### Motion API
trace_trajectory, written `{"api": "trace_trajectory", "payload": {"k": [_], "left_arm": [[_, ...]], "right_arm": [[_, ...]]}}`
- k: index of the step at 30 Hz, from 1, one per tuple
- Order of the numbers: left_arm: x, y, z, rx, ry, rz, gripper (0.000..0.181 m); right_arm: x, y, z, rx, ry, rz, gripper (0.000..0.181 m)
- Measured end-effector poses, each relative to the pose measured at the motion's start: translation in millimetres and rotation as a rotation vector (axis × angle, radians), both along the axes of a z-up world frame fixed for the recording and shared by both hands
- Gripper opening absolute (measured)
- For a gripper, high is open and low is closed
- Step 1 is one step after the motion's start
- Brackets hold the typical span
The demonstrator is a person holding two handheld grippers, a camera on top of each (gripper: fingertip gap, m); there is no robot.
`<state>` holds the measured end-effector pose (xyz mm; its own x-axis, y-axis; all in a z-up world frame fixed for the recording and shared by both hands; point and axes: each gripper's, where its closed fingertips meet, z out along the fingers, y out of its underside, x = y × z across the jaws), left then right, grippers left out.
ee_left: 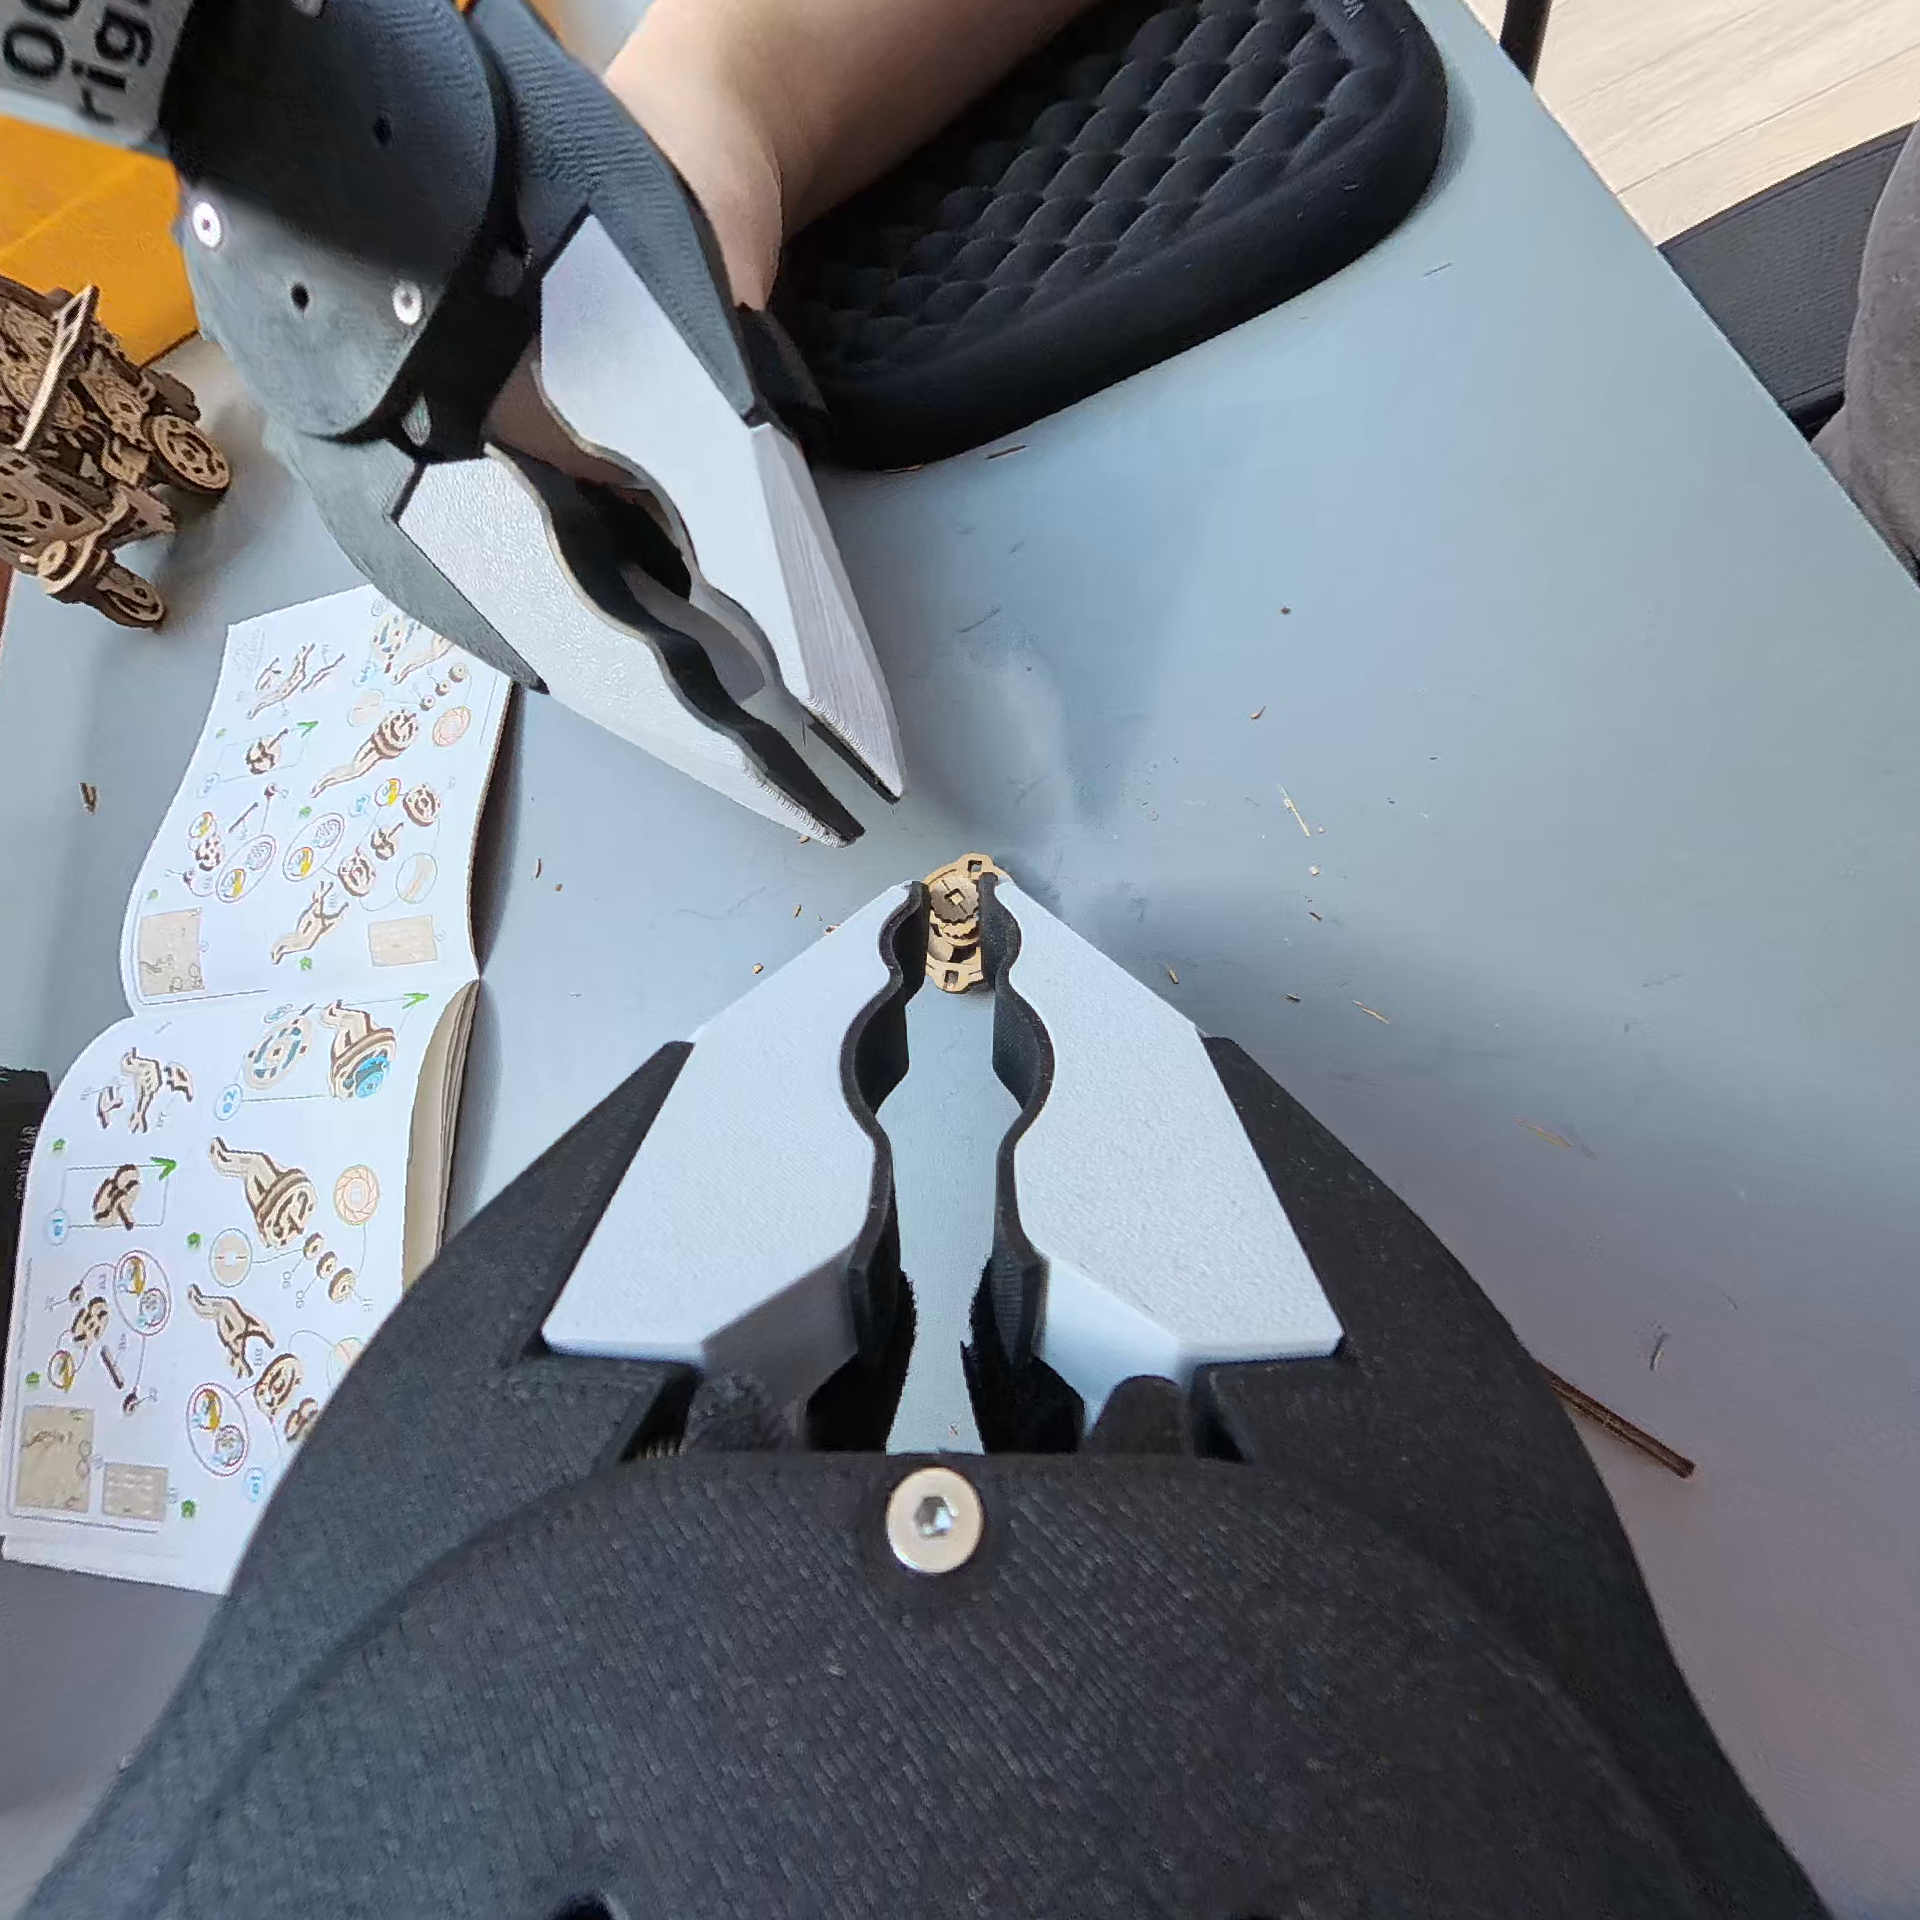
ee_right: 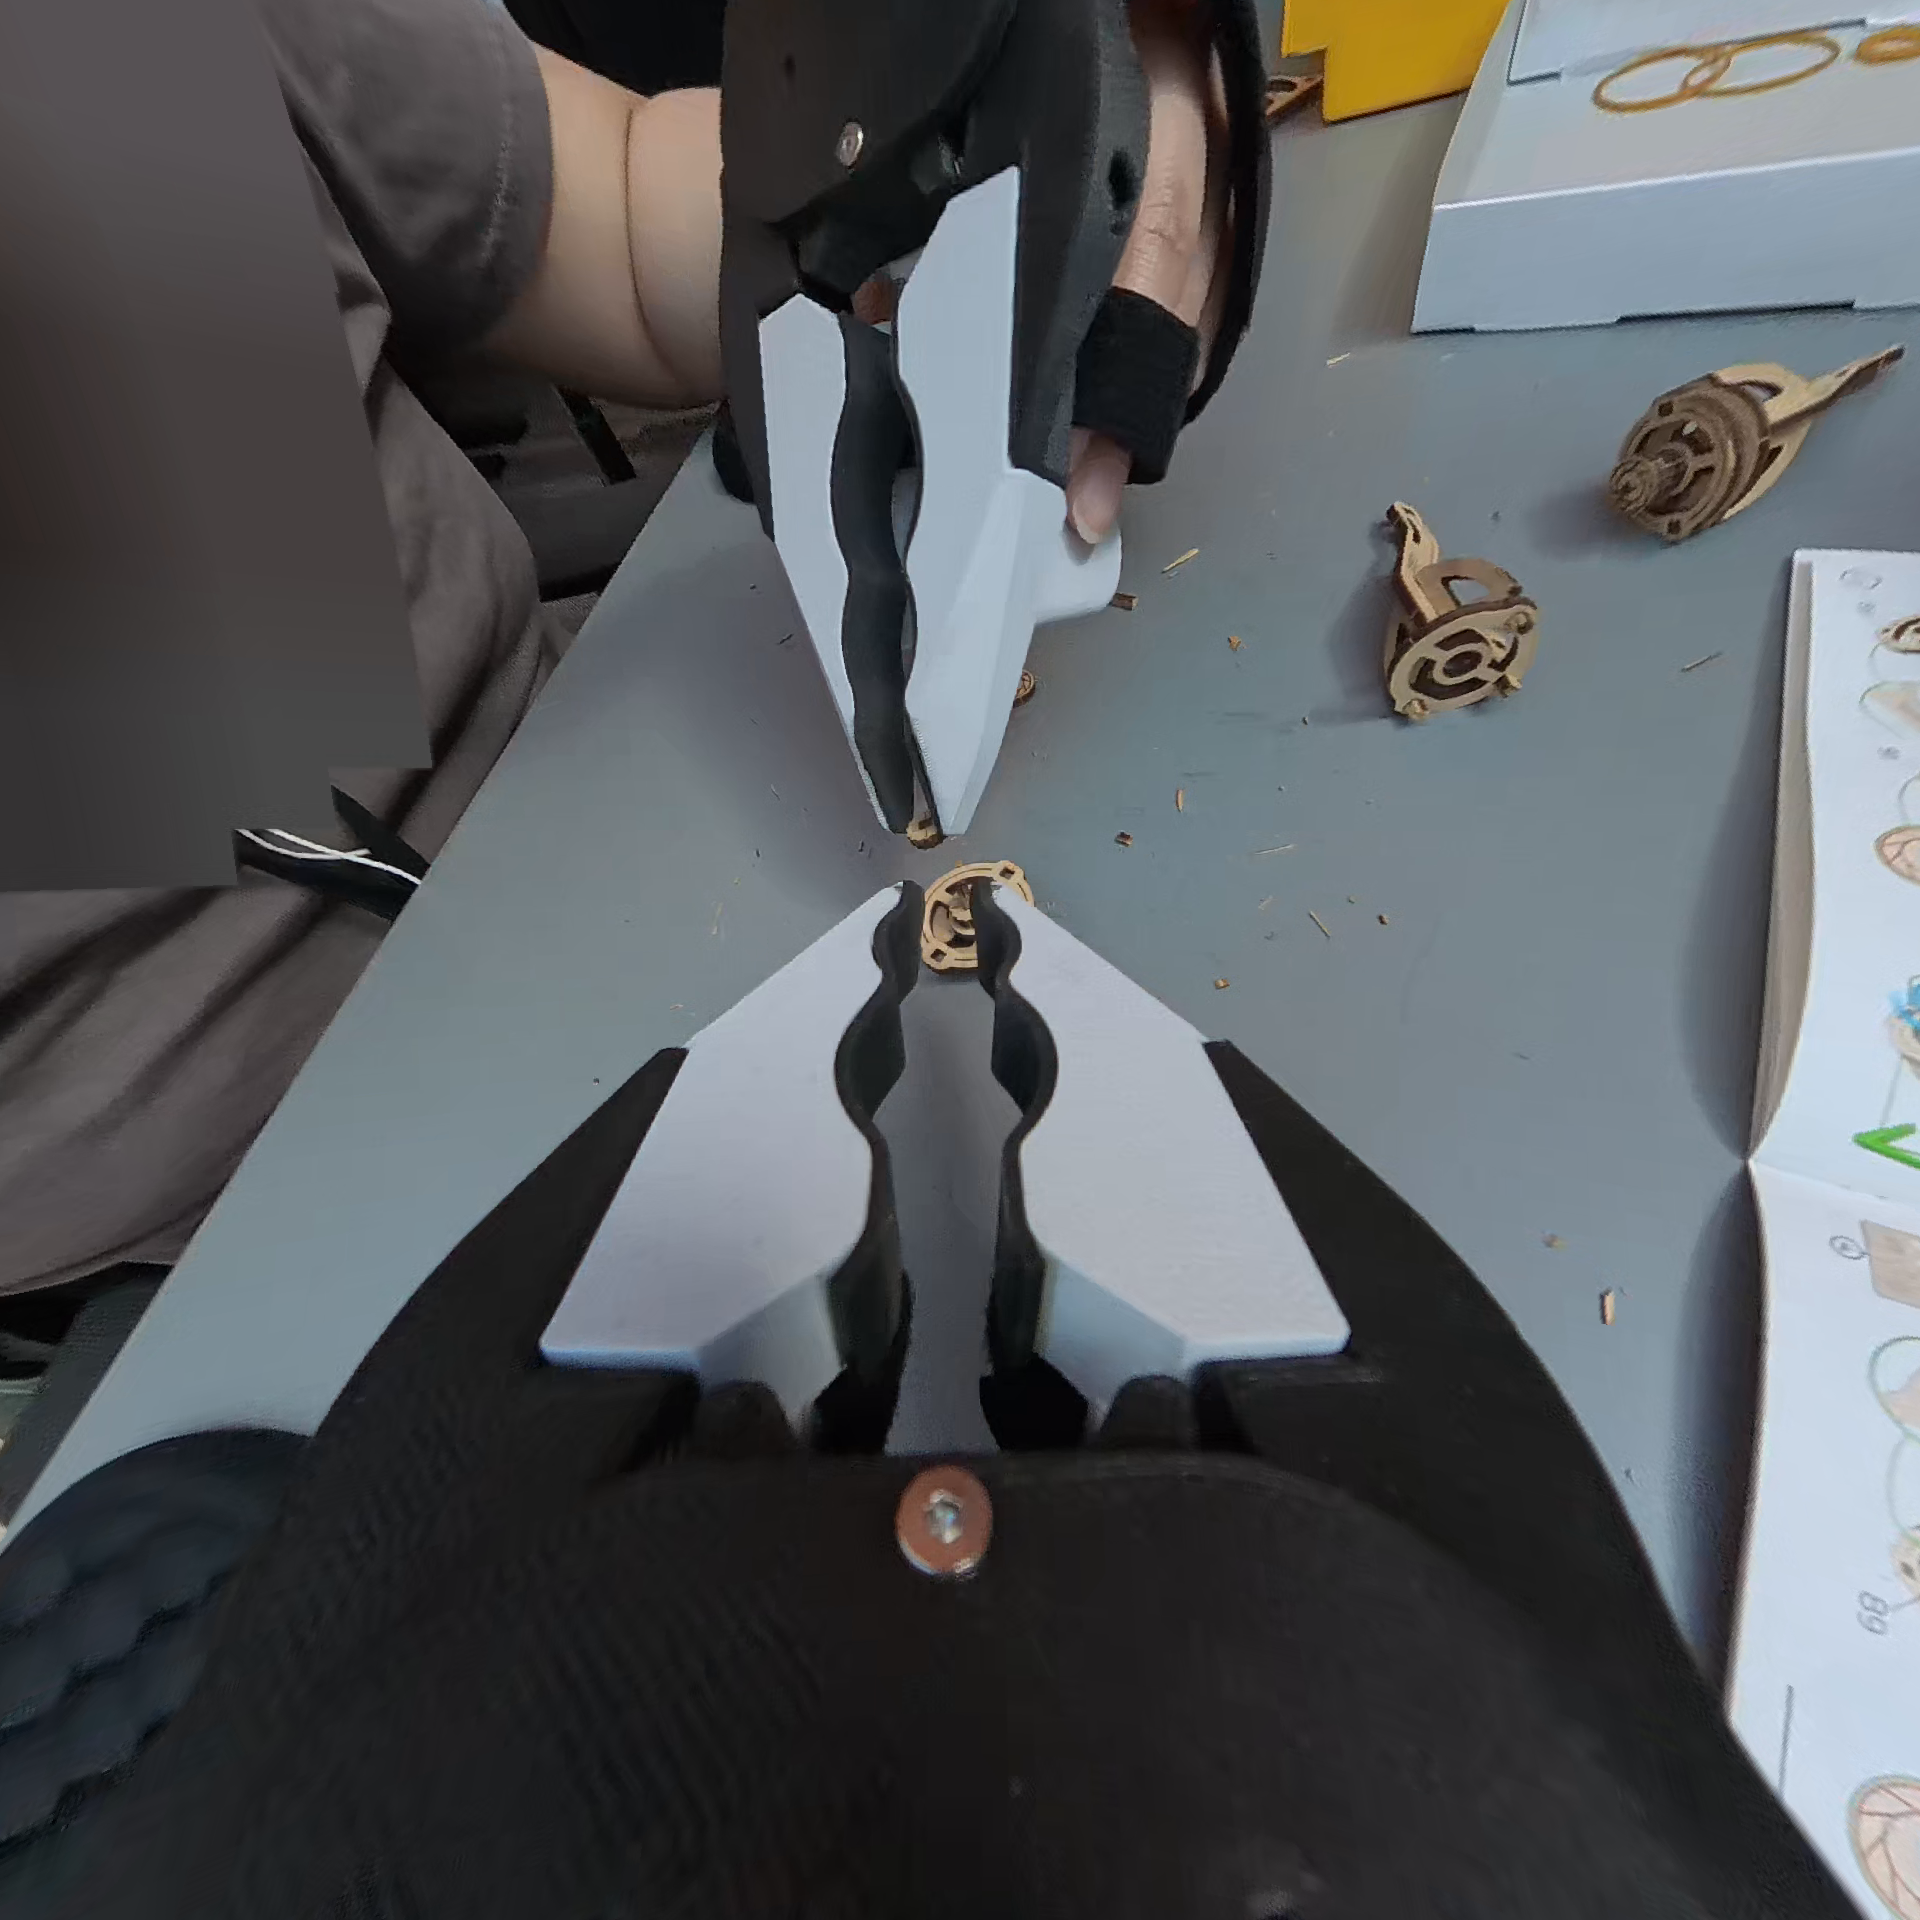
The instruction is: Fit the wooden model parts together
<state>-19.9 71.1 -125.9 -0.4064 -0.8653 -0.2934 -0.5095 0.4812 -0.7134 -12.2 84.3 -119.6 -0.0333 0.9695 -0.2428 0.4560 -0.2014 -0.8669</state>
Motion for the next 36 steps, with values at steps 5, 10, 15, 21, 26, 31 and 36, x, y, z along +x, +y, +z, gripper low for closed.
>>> {"api": "trace_trajectory", "payload": {"k": [5,10,15,21,26,31,36], "left_arm": [[3,-1,-6,-0.014,0.024,0.005,0.007],[2,2,-7,-0.040,0.029,0.018,0.007],[2,4,-6,-0.050,0.021,0.017,0.007],[7,21,6,0.054,-0.044,0.131,0.007],[7,54,31,0.268,-0.145,0.380,0.007],[11,53,59,0.279,-0.287,0.477,0.007],[16,53,62,0.234,-0.302,0.500,0.007]], "right_arm": [[-1,-2,-5,0.008,-0.012,0.006,0.011],[-5,-1,-10,-0.010,-0.039,0.002,0.022],[-9,-2,-10,0.016,-0.044,0.002,0.020],[-8,14,-2,-0.131,-0.016,-0.129,0.013],[3,43,35,-0.226,0.127,-0.406,0.014],[5,48,49,-0.386,0.251,-0.523,0.016],[-1,44,66,-0.596,0.438,-0.443,0.008]]}}
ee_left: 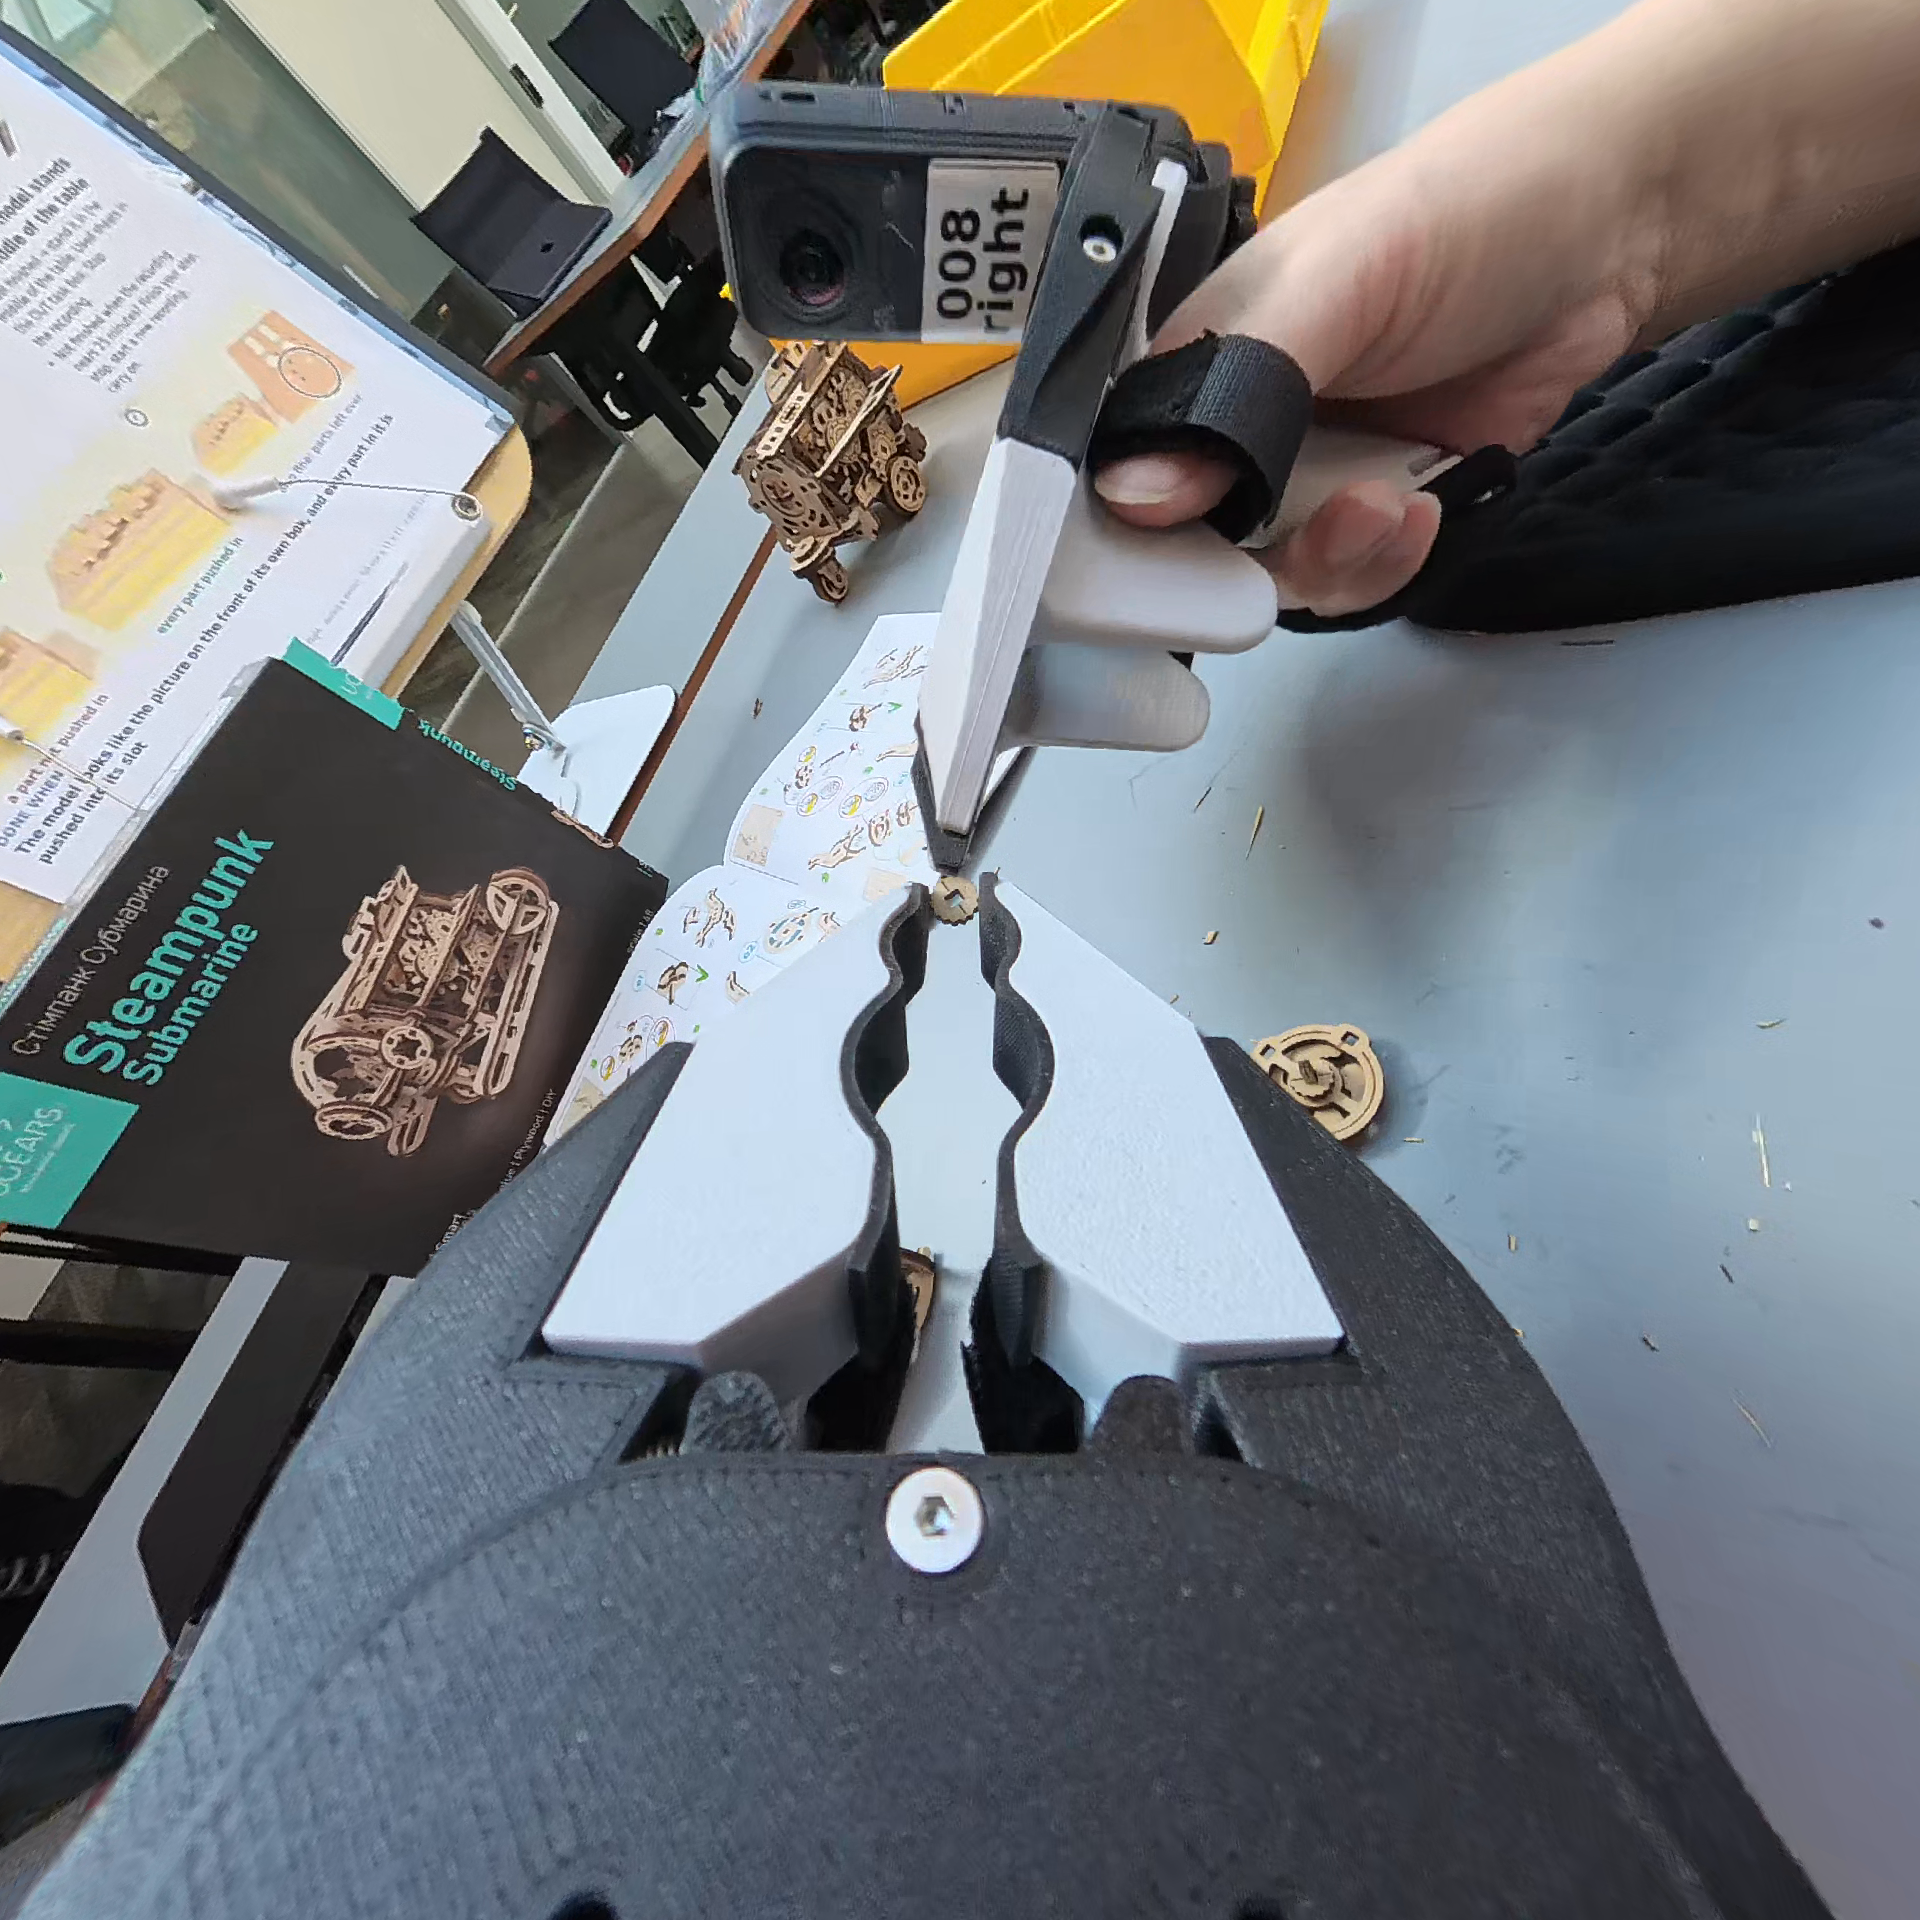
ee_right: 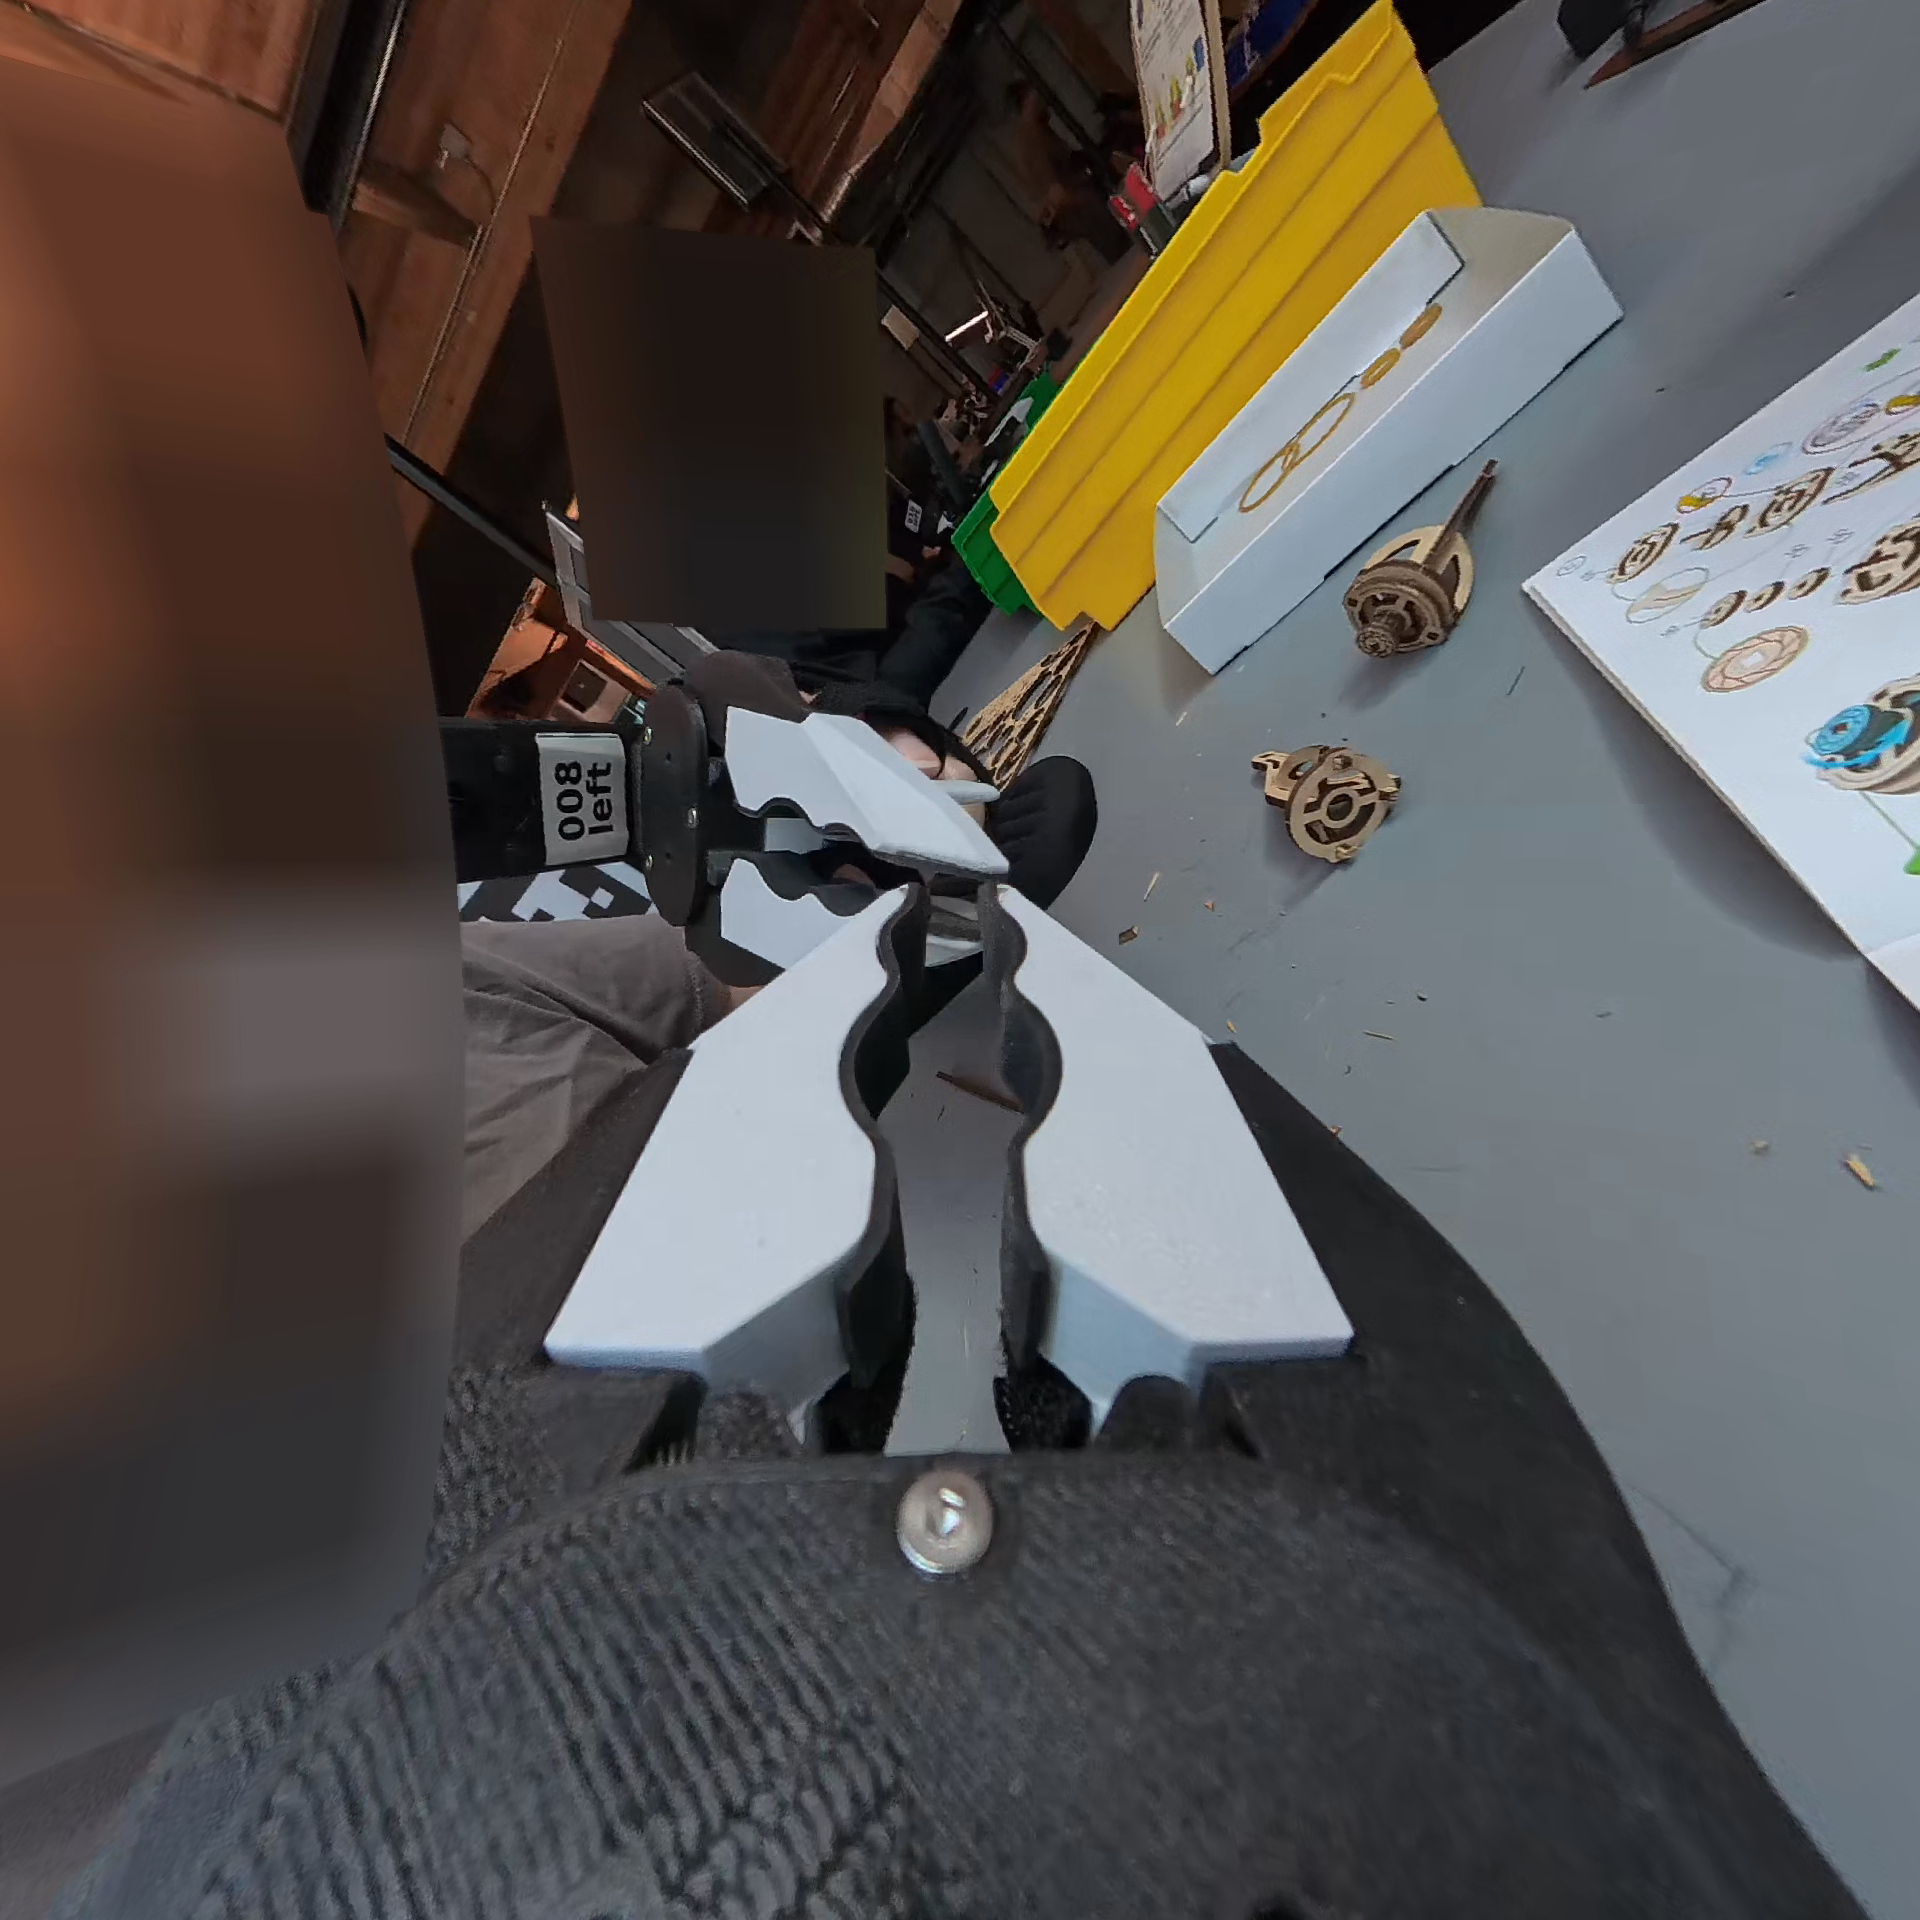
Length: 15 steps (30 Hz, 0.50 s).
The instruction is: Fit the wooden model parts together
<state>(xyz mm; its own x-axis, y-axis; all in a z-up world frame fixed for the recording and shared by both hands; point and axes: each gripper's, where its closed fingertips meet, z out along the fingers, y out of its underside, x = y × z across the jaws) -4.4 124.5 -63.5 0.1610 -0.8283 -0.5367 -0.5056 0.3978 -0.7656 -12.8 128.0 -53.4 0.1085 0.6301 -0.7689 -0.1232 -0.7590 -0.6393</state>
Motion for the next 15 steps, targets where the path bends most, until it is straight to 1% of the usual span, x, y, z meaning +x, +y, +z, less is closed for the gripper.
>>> {"api": "trace_trajectory", "payload": {"k": [4,8,9,11,14,15], "left_arm": [[1,1,-1,0.007,0.010,0.020,0.007],[4,2,-3,0.013,0.021,0.035,0.007],[4,3,-4,0.014,0.027,0.038,0.007],[5,4,-6,0.013,0.027,0.039,0.007],[6,6,-9,0.013,0.043,0.042,0.007],[6,6,-10,0.010,0.046,0.039,0.007]], "right_arm": [[7,6,-4,-0.013,0.008,-0.026,0.009],[5,6,-15,-0.020,-0.047,-0.019,0.012],[4,6,-16,-0.022,-0.041,-0.019,0.010],[3,5,-14,-0.040,-0.010,-0.004,0.001],[4,8,-18,-0.059,-0.014,0.001,0.003],[4,7,-19,-0.068,-0.011,0.010,0.000]]}}
